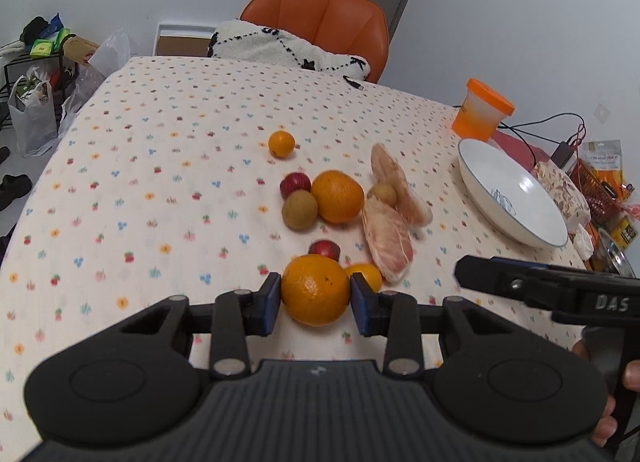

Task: Organize fruits
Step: 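Grasp the peeled pomelo segment with the right gripper while the left gripper grasps the large orange, then carry the pomelo segment and orange to the white plate and release both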

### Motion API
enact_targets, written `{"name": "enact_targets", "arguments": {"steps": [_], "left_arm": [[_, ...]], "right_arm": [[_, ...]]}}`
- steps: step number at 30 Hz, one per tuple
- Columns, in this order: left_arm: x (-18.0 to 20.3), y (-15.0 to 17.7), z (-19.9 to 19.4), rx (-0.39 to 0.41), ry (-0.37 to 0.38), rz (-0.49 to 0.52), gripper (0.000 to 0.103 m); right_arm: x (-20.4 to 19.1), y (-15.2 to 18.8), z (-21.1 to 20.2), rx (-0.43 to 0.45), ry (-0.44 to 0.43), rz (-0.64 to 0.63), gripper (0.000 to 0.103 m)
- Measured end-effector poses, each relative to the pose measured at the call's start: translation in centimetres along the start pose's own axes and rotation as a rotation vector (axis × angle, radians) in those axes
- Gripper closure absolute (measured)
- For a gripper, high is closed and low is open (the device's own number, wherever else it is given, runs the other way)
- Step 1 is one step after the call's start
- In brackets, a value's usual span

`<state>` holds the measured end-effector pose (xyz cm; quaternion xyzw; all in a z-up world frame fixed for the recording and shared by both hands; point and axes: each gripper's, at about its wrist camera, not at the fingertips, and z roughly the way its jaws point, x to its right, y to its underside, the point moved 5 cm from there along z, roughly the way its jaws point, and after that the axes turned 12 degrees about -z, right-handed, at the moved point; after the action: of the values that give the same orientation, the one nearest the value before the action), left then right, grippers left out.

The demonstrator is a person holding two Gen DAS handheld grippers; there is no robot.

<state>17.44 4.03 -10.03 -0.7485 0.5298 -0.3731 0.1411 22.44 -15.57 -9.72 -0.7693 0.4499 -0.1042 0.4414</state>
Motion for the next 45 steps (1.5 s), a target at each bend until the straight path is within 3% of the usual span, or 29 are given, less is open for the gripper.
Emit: {"name": "enact_targets", "arguments": {"steps": [6, 11, 13, 20, 22, 24, 32, 45], "left_arm": [[-0.7, -1.1, 0.2, 0.018, 0.0, -0.014, 0.068], [-1.4, -1.9, 0.5, 0.019, 0.004, -0.043, 0.068], [-1.5, -2.1, 0.5, 0.029, 0.006, -0.044, 0.068], [-2.0, -2.5, 1.0, 0.032, 0.009, -0.051, 0.068], [-1.9, -2.4, 1.1, 0.027, 0.007, -0.043, 0.068], [-1.7, -2.4, 1.1, 0.027, 0.012, -0.038, 0.068], [-0.6, -2.6, 0.6, 0.054, 0.014, -0.034, 0.068], [2.6, -2.6, 0.4, 0.073, 0.038, 0.006, 0.068]], "right_arm": [[-0.5, -0.7, 1.9, -0.011, -0.013, 0.007, 0.026], [-1.2, -1.2, 3.2, -0.016, -0.007, 0.004, 0.029], [-1.4, -1.4, 3.6, -0.011, 0.011, 0.009, 0.037], [-2.3, -1.3, 5.4, -0.032, 0.073, -0.044, 0.041], [-2.5, -1.3, 5.5, -0.031, 0.109, -0.071, 0.055], [-2.5, -1.4, 5.7, -0.036, 0.09, -0.072, 0.064], [-1.9, -1.3, 4.3, -0.017, 0.014, -0.03, 0.068], [0.1, -1.4, 0.9, 0.064, -0.004, 0.004, 0.07]]}}
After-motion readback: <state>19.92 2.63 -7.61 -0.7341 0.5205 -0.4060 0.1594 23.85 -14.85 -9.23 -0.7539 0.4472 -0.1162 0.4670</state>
